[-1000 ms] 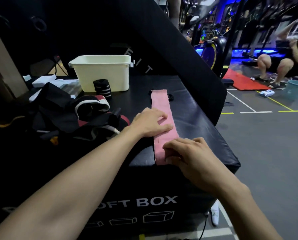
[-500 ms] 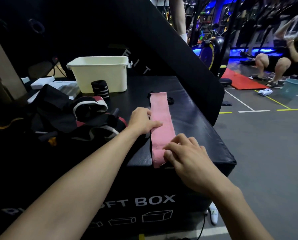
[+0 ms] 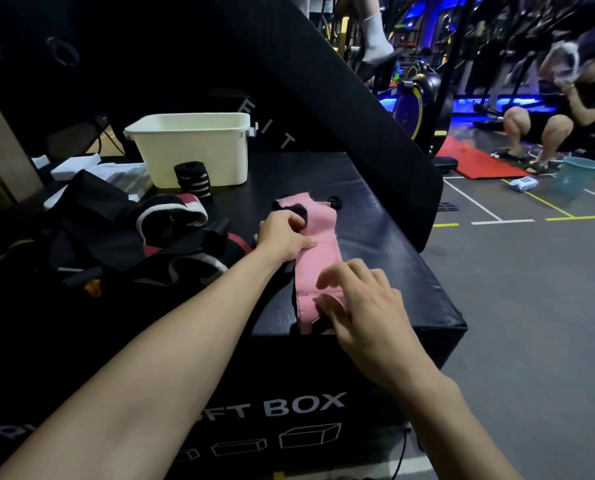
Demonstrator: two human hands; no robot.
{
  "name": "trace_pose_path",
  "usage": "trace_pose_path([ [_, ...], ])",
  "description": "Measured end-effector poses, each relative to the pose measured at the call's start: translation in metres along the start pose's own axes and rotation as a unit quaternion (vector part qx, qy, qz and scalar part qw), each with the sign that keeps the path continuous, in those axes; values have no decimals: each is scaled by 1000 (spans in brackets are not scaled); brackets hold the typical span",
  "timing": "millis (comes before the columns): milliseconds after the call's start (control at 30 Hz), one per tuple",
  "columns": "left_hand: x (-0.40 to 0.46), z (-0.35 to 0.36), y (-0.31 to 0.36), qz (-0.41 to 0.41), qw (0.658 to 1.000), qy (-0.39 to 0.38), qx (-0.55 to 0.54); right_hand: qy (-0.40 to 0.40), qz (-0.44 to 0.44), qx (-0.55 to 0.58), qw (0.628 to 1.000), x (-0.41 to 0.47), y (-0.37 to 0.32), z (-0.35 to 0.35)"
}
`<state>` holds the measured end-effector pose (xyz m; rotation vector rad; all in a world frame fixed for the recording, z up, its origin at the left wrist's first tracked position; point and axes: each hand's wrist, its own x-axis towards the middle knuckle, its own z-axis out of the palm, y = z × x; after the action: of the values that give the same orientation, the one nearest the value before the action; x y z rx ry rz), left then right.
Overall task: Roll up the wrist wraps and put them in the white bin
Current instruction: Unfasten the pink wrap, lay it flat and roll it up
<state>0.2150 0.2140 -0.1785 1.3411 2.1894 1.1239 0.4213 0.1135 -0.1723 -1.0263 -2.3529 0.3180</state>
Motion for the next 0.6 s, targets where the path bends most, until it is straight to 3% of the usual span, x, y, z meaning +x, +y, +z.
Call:
trace_pose_path([
  [267,19,-3,4,95,992,-21,83,41,-54,-5,998,-4,8,1],
  [367,23,-1,6,145,984,-16,103,8,-57,-8,998,-5,12,-2],
  [600,32,9,7,139,981,4,132,-54,-53,-39,996,-2,12,-6],
])
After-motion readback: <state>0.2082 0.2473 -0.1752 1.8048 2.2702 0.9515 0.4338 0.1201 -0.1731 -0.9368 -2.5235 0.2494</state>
